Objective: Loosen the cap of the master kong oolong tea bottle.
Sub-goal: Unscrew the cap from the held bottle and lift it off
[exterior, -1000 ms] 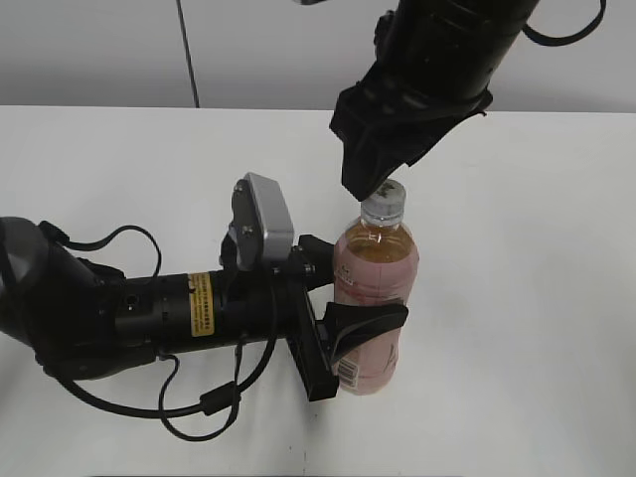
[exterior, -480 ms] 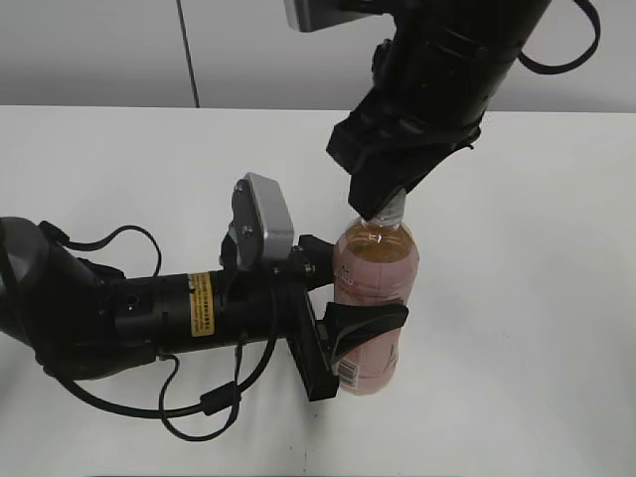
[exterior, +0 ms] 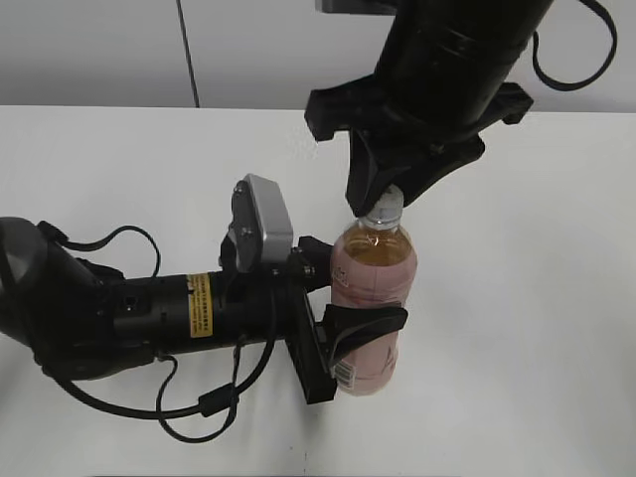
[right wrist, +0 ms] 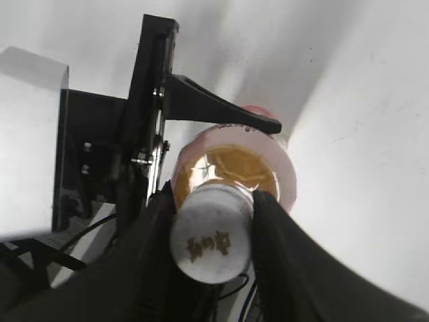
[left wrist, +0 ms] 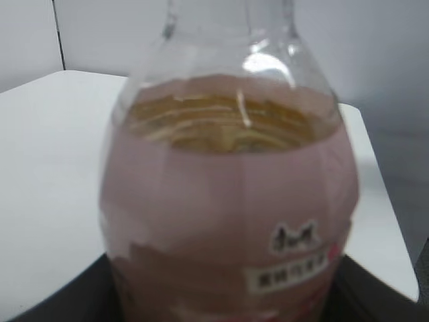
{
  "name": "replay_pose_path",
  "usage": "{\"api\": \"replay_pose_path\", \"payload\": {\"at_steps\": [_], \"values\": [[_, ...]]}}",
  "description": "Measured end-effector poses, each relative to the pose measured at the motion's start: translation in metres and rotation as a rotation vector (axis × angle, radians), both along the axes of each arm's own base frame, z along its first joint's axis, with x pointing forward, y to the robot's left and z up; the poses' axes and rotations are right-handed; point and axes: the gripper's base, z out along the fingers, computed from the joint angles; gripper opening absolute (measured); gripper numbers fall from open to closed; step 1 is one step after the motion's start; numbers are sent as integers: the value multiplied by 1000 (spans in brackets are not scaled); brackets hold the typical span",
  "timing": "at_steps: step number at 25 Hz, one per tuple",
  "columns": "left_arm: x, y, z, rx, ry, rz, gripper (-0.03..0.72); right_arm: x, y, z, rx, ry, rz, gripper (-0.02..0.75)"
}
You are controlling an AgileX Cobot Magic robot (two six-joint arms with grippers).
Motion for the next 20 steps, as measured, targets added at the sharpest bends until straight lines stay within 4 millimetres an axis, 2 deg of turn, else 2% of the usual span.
{"api": "replay_pose_path", "payload": {"at_steps": [8, 10, 12, 15, 20], "values": [[-1, 0, 0, 4, -7, -11, 389, 0, -1, 0, 11, 39, -74, 281], [-1, 0, 0, 3, -5, -7, 389, 0, -1, -1, 9, 35, -78, 337], [0, 0, 0, 3, -4, -5, 389, -1, 1, 0, 11, 26, -59, 441], [0, 0, 0, 2, -1, -2, 389, 1, 2, 5, 17, 4, -45, 546], [0, 0, 0, 1, 0, -1, 389, 4, 4, 19, 48, -35, -61, 578]]}}
